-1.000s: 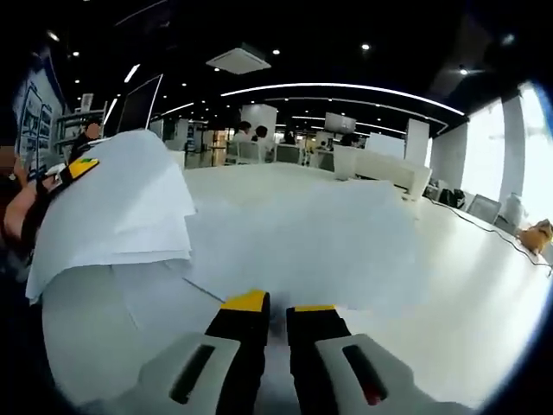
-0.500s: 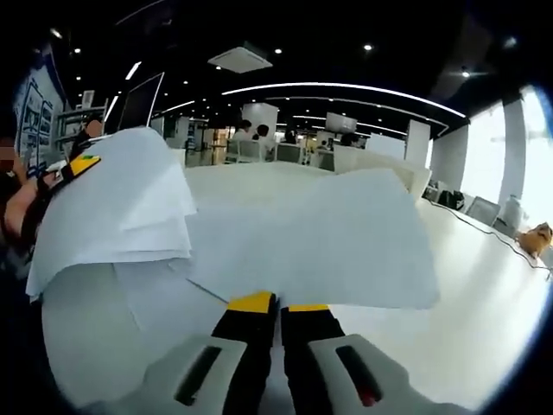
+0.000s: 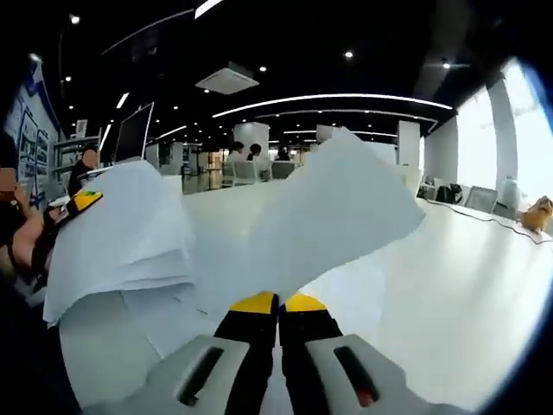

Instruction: Organize the stack of printing papers by aligning and flattening the scattered papers on the table

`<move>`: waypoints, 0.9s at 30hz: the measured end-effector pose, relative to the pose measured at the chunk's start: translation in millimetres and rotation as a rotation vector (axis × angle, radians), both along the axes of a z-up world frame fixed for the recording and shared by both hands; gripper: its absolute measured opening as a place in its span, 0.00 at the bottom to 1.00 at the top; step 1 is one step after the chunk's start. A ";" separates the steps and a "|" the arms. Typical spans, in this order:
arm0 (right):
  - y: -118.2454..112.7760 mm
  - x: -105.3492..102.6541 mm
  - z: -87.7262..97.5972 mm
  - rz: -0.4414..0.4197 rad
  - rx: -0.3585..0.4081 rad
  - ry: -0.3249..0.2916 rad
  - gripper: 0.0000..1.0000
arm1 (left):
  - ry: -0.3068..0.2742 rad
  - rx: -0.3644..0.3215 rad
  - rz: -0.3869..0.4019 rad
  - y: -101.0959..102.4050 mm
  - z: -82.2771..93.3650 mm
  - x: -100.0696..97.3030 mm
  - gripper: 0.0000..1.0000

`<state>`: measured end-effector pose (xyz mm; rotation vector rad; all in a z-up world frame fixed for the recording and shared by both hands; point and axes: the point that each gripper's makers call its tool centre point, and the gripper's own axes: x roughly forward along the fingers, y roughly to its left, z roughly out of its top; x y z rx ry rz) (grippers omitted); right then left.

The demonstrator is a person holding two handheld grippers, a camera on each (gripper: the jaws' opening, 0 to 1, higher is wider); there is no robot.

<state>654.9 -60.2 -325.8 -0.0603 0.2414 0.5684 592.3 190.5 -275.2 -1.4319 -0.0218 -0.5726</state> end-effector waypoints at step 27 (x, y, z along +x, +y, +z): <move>-6.4 -5.4 51.1 0.057 0.347 -0.009 0.00 | 0.008 0.000 0.002 0.1 -1.2 0.6 0.07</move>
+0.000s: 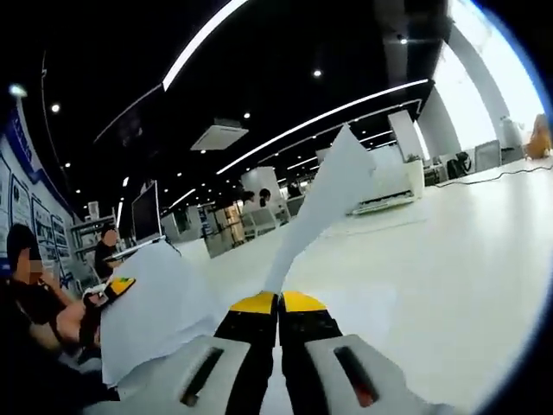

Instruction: Organize the stack of printing papers by aligning and flattening the scattered papers on the table

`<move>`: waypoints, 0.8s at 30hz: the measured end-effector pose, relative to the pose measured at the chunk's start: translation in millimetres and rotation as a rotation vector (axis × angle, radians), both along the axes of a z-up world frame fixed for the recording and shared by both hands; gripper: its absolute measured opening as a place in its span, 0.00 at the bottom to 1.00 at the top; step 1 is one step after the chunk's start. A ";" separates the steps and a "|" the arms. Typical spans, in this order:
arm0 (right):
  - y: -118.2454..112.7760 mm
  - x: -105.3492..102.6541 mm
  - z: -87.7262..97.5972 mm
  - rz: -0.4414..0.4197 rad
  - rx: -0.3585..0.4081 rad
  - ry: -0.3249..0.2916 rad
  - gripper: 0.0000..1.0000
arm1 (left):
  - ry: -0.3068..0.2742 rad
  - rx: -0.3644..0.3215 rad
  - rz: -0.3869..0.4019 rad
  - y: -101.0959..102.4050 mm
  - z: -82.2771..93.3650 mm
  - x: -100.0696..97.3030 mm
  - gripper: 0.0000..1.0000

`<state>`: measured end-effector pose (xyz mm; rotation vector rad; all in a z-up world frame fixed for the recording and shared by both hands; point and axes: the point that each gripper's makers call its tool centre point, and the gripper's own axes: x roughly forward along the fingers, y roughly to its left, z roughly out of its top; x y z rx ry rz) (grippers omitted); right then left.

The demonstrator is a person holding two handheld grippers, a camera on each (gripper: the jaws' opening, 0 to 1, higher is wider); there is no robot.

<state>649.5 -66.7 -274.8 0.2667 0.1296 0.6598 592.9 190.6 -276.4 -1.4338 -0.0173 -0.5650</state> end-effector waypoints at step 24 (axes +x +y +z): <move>47.4 -41.0 68.4 0.180 -0.036 -0.122 0.00 | -0.003 -0.016 0.000 1.5 2.2 -0.5 0.14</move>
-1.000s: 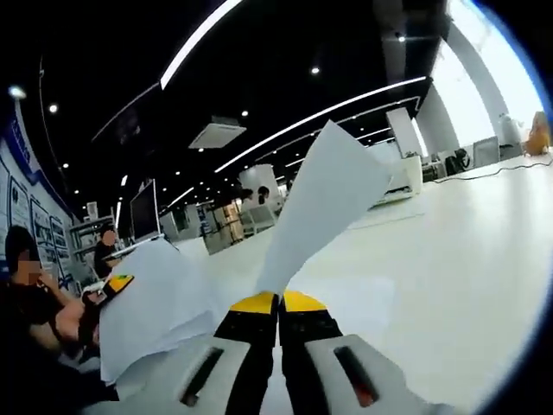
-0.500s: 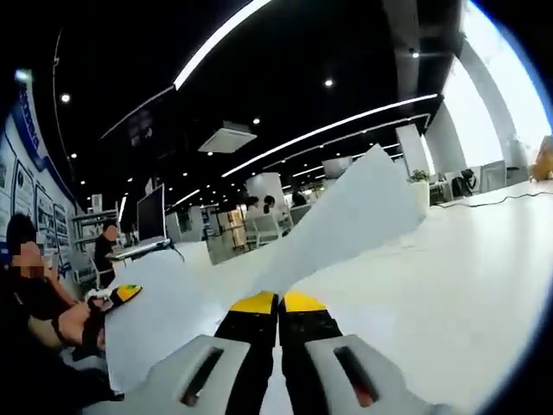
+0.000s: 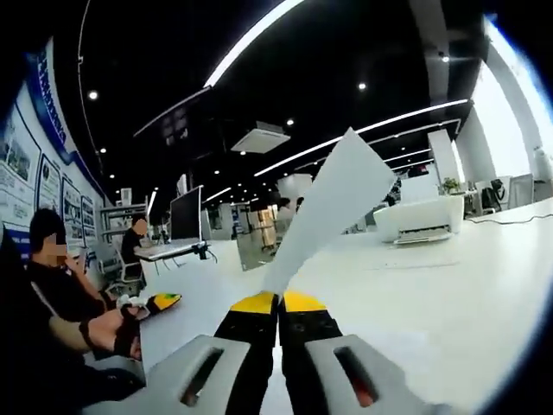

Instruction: Organize the stack of printing papers by aligning and flattening the scattered papers on the table

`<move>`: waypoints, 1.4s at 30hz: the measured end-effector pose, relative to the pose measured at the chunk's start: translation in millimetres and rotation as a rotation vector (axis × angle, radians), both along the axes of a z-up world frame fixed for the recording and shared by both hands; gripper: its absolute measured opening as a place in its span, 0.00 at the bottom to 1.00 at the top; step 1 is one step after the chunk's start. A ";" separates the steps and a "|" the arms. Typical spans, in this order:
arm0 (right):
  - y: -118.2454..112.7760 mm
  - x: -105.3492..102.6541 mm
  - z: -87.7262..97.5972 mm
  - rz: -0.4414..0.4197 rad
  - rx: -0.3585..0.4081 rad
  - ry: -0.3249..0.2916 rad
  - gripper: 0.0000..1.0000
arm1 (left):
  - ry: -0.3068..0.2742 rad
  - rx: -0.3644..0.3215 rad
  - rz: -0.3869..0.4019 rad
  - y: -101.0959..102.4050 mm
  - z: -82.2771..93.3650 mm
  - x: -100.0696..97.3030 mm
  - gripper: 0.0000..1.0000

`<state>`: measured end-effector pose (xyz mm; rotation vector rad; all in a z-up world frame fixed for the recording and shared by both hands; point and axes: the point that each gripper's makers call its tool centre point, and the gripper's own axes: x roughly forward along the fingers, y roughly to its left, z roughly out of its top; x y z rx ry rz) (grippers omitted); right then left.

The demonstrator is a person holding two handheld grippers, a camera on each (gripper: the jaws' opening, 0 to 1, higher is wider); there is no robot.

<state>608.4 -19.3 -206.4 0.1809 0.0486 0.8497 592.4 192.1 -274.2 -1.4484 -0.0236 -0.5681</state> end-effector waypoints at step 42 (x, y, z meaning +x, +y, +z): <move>55.5 -55.0 -47.4 0.472 -0.095 0.211 0.00 | -0.021 -0.005 0.007 1.3 2.9 -0.6 0.17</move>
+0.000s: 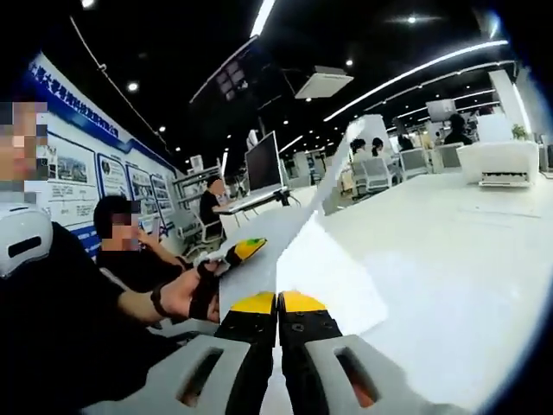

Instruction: Organize the stack of printing papers by aligning and flattening the scattered papers on the table

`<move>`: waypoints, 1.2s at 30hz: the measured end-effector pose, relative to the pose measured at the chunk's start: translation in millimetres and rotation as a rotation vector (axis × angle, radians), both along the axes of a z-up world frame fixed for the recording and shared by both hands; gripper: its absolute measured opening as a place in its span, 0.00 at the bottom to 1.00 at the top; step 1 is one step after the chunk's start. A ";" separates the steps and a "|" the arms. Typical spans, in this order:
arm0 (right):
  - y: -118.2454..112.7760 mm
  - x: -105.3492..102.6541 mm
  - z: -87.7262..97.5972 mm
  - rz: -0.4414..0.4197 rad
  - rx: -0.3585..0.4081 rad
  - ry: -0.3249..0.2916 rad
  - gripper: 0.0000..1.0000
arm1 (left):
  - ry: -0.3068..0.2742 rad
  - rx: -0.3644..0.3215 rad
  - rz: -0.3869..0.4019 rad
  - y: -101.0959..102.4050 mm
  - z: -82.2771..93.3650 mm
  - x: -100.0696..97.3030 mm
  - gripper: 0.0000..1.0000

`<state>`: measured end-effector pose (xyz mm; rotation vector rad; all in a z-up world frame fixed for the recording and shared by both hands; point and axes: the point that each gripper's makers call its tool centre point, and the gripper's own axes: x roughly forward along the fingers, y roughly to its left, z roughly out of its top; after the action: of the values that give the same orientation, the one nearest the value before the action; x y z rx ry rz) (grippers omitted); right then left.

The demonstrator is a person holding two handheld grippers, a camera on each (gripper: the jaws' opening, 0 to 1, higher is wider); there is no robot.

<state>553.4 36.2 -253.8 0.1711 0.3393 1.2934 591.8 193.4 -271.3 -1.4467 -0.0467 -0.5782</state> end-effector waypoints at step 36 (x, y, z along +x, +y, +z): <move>10.9 -15.8 -37.4 0.352 -0.131 0.131 0.00 | 0.007 -0.001 0.000 -0.1 -0.8 -0.1 0.17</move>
<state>537.5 47.1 -291.2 0.0863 0.5836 1.6051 591.6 193.3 -272.1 -1.4497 -0.0416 -0.5737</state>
